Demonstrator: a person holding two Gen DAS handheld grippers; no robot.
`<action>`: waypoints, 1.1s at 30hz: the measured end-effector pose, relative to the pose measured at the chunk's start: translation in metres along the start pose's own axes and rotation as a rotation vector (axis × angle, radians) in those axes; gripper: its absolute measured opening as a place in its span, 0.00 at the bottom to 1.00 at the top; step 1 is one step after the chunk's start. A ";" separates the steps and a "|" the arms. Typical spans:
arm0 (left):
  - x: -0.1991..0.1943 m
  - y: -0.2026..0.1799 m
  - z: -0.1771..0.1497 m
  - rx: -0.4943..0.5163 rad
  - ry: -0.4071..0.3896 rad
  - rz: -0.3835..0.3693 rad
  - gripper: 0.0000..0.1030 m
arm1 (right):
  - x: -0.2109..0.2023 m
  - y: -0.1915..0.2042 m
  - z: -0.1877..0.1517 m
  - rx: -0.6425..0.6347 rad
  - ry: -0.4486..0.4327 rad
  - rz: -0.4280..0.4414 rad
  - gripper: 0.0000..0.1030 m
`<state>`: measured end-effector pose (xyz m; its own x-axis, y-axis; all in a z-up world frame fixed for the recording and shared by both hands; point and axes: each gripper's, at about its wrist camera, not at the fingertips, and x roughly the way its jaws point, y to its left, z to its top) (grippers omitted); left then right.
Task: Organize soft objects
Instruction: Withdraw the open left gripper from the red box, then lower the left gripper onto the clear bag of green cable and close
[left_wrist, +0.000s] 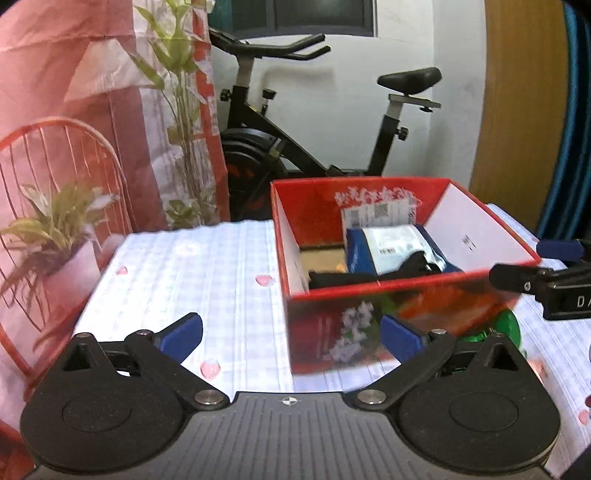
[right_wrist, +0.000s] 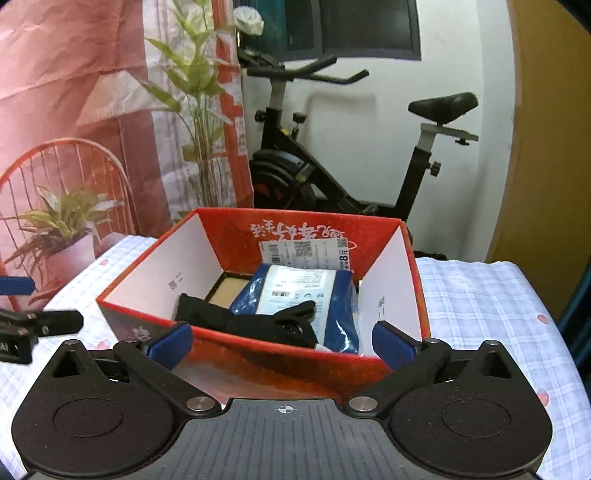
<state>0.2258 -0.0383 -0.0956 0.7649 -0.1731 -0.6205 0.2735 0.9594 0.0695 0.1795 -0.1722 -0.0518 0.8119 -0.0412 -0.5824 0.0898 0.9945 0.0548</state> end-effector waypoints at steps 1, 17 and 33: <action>0.000 0.001 -0.003 -0.008 0.006 -0.008 1.00 | -0.004 0.000 -0.004 0.003 -0.009 0.004 1.00; -0.018 -0.008 -0.074 -0.133 0.132 -0.101 0.94 | -0.038 0.021 -0.096 -0.006 0.068 0.055 1.00; -0.015 -0.014 -0.105 -0.226 0.181 -0.272 0.46 | -0.036 0.025 -0.123 0.012 0.136 0.142 0.58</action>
<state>0.1491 -0.0256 -0.1693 0.5617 -0.4045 -0.7217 0.3008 0.9125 -0.2773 0.0811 -0.1343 -0.1291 0.7312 0.1141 -0.6725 -0.0131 0.9881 0.1534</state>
